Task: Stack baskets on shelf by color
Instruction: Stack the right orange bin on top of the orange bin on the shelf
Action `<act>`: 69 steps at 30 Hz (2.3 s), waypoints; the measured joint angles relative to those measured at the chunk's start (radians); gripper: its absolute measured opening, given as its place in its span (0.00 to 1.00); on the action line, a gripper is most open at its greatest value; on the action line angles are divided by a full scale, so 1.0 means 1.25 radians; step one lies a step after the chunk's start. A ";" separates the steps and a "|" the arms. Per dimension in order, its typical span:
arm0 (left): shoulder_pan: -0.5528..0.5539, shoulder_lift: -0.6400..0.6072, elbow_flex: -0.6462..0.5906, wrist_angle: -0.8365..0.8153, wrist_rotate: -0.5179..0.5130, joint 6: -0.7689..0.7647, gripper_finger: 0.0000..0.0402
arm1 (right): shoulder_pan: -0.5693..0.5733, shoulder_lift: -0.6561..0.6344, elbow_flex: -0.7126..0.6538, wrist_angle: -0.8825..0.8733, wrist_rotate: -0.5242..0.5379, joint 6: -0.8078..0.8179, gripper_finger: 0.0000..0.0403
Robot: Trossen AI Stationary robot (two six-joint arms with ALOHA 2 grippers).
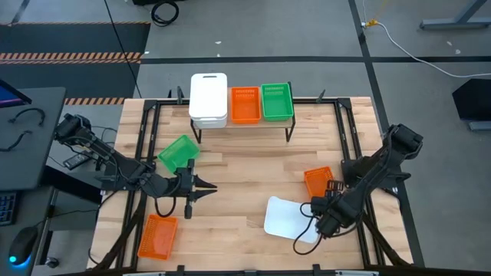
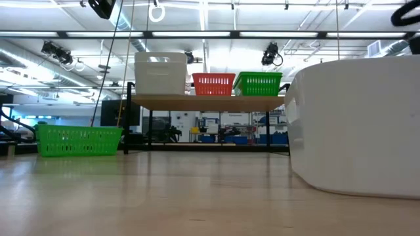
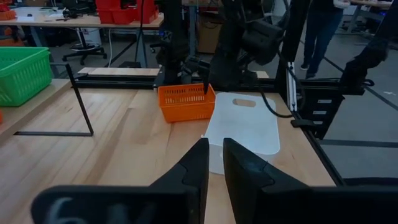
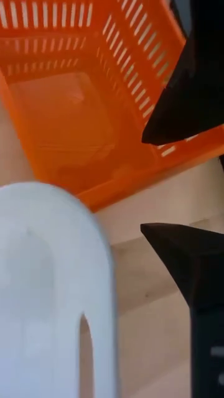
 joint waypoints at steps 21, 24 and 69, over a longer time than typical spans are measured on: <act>0.000 0.000 0.000 0.001 0.000 0.000 0.12 | -0.022 0.000 -0.024 0.059 0.041 0.020 0.04; -0.001 0.000 0.000 0.001 0.000 -0.001 0.12 | -0.036 0.000 -0.024 0.058 0.052 0.032 0.04; 0.058 0.000 0.000 0.004 0.000 0.006 0.12 | -0.619 0.002 0.633 0.111 0.204 -0.989 0.02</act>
